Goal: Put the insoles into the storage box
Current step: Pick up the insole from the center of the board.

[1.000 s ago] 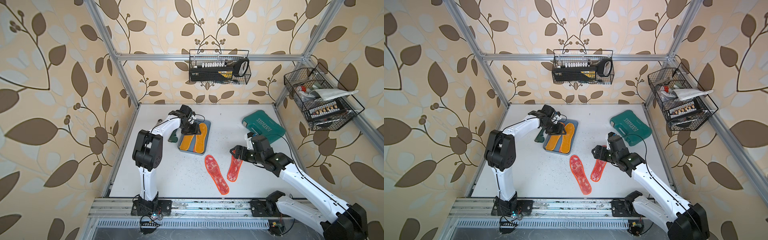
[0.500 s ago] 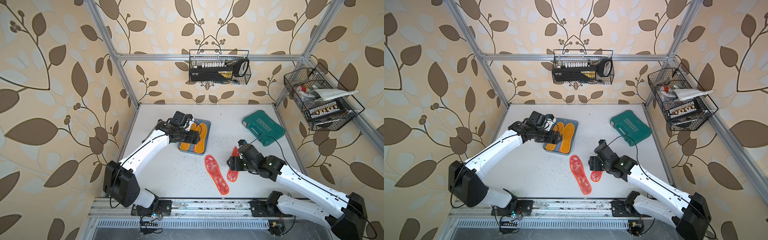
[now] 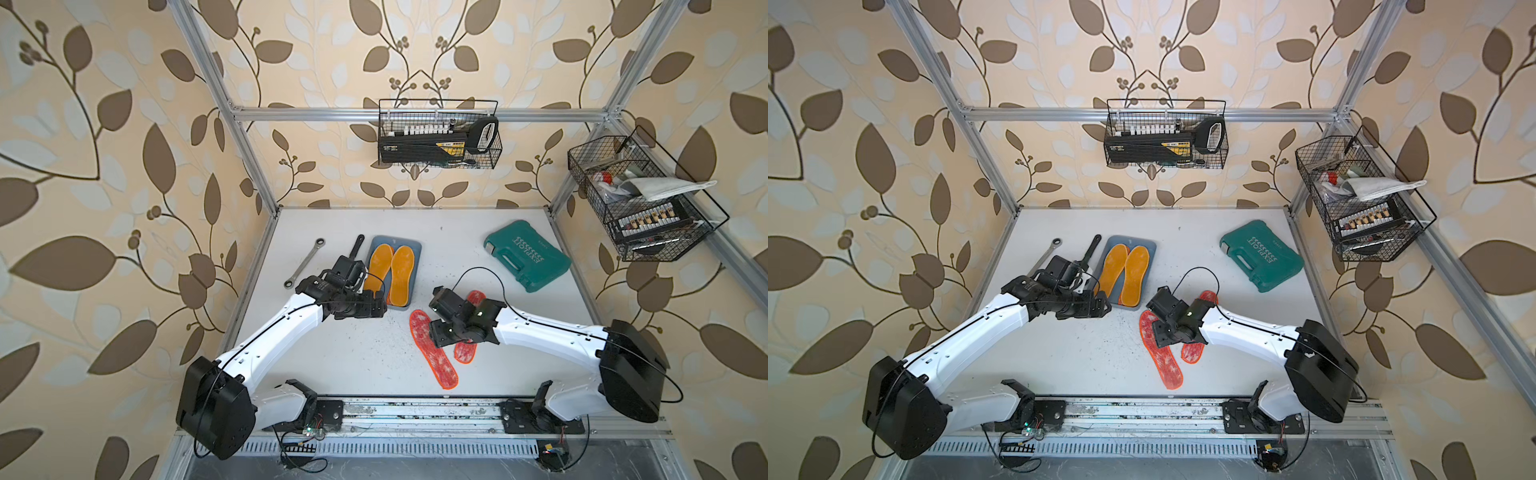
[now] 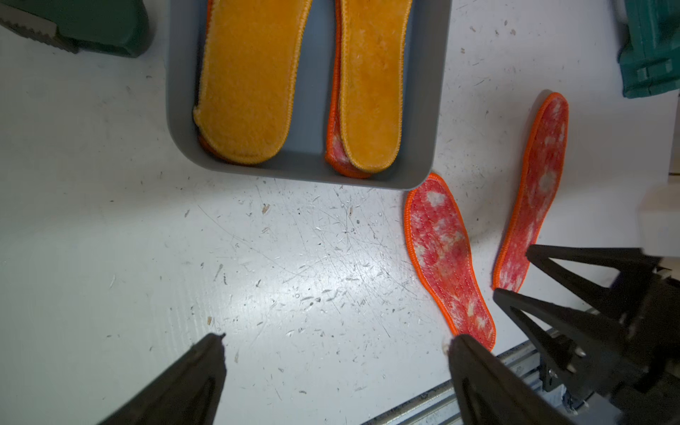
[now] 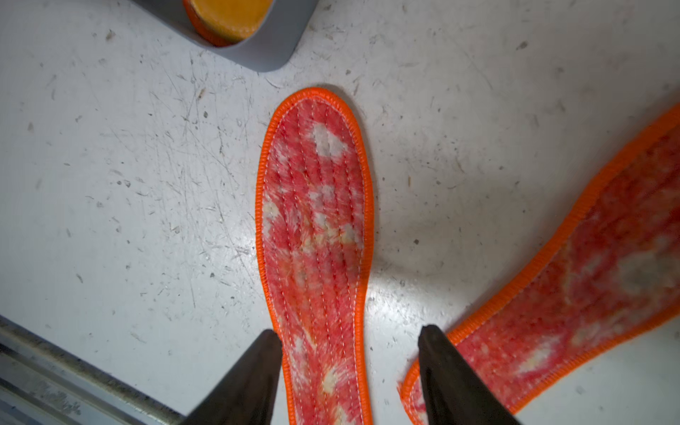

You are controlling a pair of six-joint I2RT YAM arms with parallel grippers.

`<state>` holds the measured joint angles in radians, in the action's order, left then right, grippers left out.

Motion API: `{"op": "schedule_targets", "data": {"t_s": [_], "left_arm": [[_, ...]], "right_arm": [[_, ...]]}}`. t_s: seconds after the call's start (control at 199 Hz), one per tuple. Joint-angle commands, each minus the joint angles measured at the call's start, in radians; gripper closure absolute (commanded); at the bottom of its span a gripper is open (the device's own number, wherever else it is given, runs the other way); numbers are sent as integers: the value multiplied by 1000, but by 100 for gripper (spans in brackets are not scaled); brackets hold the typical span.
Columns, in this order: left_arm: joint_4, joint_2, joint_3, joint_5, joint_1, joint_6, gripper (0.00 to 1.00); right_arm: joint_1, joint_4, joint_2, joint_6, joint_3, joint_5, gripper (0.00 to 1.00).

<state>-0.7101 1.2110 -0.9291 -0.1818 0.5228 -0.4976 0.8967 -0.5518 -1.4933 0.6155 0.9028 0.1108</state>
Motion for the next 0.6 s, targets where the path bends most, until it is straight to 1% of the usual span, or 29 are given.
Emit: {"op": "schedule_targets", "data": {"t_s": [0.0, 0.201, 0.388, 0.504, 0.599], "left_arm": [[38, -33, 3, -36, -7, -34, 2], [55, -36, 13, -56, -6, -45, 2], [62, -33, 16, -71, -7, -47, 3], [63, -25, 17, -80, -7, -45, 3], [66, -21, 21, -89, -7, -50, 3]], "right_arm": [[6, 36, -58, -30, 45, -10, 42], [5, 68, -159, -35, 61, -10, 48], [5, 87, -219, -34, 55, -8, 57], [4, 86, -257, -31, 52, 18, 61], [5, 91, -295, -24, 50, 35, 66]]}}
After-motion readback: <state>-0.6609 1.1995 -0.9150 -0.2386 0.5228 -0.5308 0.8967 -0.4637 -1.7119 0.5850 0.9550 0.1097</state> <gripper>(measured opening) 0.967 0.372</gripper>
